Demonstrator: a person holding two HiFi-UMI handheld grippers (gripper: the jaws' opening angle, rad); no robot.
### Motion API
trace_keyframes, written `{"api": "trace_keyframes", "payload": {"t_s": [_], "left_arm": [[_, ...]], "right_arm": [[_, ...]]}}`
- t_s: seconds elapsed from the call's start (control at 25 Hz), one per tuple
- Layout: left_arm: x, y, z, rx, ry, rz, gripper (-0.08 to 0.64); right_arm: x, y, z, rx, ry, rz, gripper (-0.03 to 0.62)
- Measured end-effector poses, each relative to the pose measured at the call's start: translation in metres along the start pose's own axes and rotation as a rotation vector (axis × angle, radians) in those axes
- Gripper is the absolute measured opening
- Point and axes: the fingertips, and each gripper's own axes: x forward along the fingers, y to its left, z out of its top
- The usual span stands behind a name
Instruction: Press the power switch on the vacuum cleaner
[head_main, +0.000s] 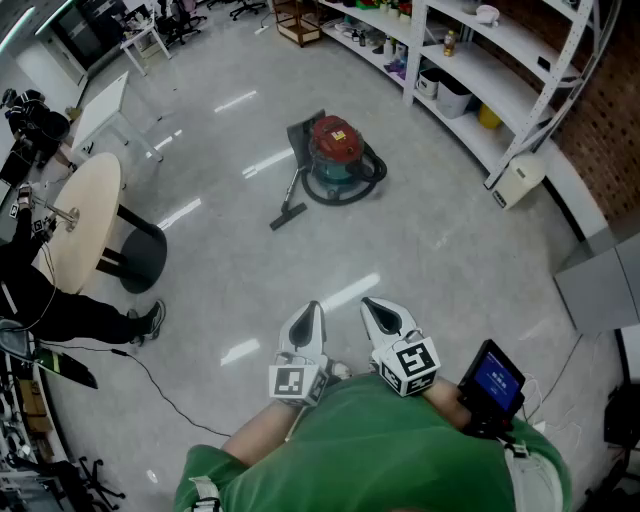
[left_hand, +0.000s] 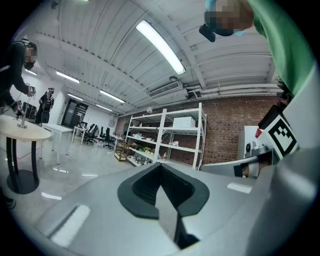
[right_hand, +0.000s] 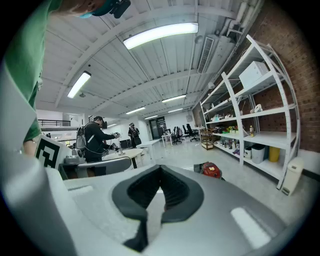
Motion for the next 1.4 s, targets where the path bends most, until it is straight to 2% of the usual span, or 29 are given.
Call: {"api": "trace_keyframes", "payload": {"t_s": [0.88, 1.4], "left_arm": [[0.003, 0.000, -0.002, -0.007, -0.001, -0.025, 0.008], [-0.031, 0.030, 0.007, -0.011, -0.014, -0.057, 0.008]], "right_arm": [[-0.001, -0.006, 0.000, 0.010, -0.032, -0.028, 0.002], [-0.003, 0.026, 0.004, -0.015, -0.049, -0.113, 0.002]]}}
